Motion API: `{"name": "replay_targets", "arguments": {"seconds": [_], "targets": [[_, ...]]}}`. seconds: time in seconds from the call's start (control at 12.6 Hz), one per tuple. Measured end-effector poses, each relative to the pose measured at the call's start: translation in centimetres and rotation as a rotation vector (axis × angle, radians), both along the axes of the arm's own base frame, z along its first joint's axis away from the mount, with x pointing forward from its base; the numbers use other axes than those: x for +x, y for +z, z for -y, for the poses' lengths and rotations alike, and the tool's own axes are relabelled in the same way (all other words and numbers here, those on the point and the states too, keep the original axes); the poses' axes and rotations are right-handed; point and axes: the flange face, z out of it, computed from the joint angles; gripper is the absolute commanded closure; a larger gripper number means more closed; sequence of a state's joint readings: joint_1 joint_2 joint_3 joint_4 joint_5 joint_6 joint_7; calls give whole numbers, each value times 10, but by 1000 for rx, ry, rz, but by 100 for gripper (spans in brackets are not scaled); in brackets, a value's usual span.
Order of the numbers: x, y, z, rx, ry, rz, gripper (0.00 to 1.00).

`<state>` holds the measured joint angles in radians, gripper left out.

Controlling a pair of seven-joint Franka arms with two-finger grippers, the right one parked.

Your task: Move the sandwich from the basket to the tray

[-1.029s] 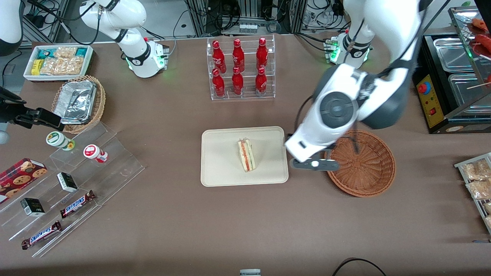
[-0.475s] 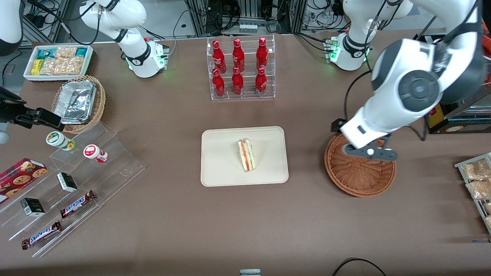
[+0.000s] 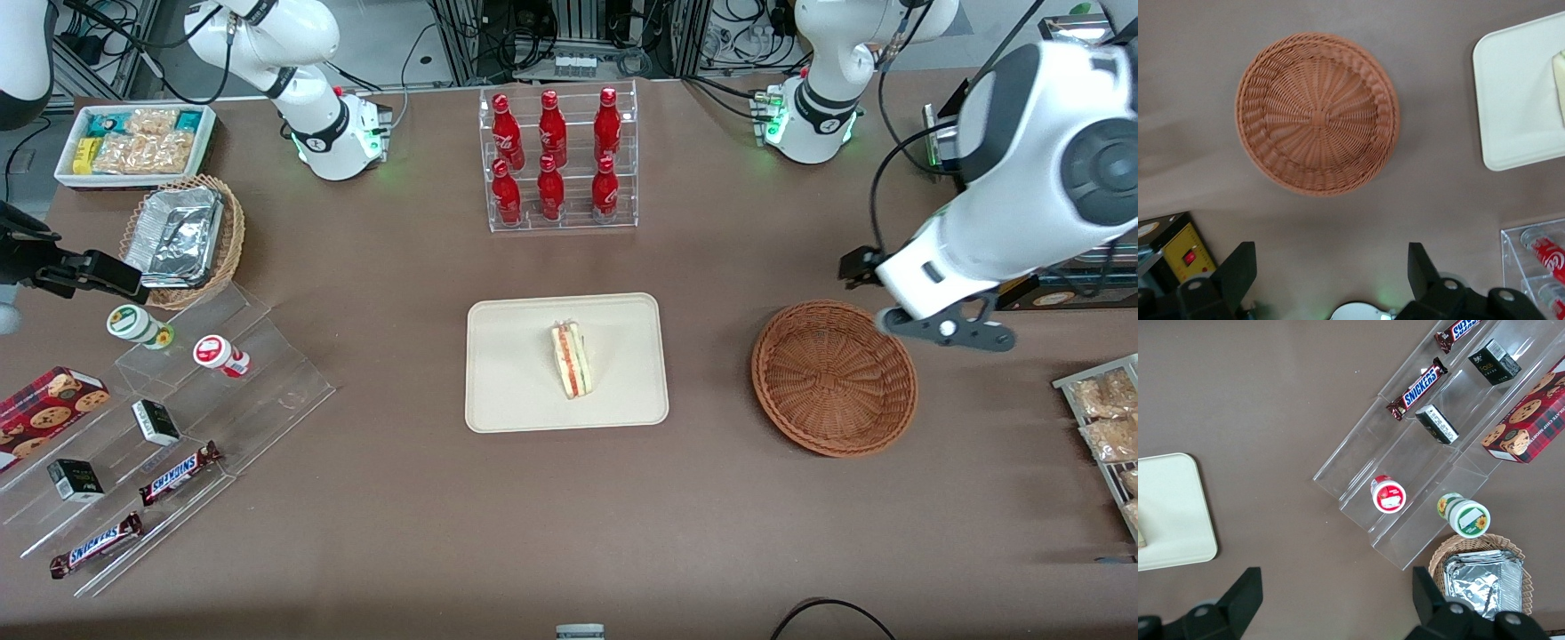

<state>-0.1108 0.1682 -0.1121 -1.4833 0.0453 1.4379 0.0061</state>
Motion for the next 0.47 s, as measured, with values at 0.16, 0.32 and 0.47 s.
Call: {"name": "replay_targets", "arguments": {"seconds": [0.16, 0.32, 0.47], "targets": [[-10, 17, -8, 5, 8, -2, 0], [-20, 33, -20, 10, 28, -1, 0], [-28, 46, -36, 14, 56, -1, 0]]}}
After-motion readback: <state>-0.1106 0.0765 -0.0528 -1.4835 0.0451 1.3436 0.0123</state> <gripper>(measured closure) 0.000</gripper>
